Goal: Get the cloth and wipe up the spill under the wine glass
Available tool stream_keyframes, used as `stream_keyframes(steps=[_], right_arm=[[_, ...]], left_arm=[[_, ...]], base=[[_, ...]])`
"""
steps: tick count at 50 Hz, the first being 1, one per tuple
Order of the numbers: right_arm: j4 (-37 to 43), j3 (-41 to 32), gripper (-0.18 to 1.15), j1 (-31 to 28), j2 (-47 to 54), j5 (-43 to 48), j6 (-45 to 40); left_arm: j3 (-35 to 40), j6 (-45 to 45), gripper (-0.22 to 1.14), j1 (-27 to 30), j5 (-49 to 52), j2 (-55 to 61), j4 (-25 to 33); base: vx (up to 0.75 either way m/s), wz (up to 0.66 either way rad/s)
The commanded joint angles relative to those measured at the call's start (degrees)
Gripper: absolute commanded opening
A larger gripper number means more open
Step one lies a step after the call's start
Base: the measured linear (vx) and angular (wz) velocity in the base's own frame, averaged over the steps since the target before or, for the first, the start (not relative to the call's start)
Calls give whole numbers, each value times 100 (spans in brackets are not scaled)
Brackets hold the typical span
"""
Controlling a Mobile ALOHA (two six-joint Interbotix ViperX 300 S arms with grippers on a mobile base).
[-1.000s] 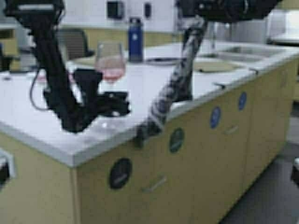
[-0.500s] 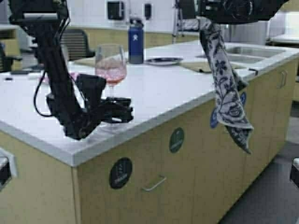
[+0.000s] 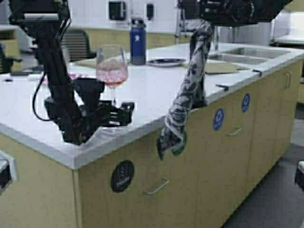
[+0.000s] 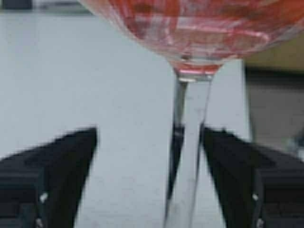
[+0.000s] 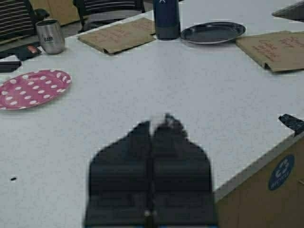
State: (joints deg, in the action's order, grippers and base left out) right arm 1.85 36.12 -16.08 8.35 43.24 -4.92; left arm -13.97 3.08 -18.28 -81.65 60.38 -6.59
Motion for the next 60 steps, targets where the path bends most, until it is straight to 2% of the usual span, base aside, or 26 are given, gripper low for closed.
stream_keyframes(steps=[1, 12, 31, 48, 60], right_arm=[[-9, -70, 6, 18, -167, 88, 0], [-9, -53, 6, 18, -167, 88, -18], [0, 53, 6, 9, -185, 97, -26], [-9, 659, 6, -114, -826, -62, 9], [-158, 615, 6, -272, -1503, -1248, 18]], left_arm=[[-176, -9, 97, -18, -229, -308, 0], [-835, -35, 97, -9, -624, -606, 9], [-2848, -272, 97, -18, -1564, -1151, 44], [-4658, -272, 97, -18, -1538, -2470, 185], [-5396, -246, 97, -18, -712, -3718, 483]], base=[[0, 0], [0, 0], [0, 0], [0, 0], [0, 0]])
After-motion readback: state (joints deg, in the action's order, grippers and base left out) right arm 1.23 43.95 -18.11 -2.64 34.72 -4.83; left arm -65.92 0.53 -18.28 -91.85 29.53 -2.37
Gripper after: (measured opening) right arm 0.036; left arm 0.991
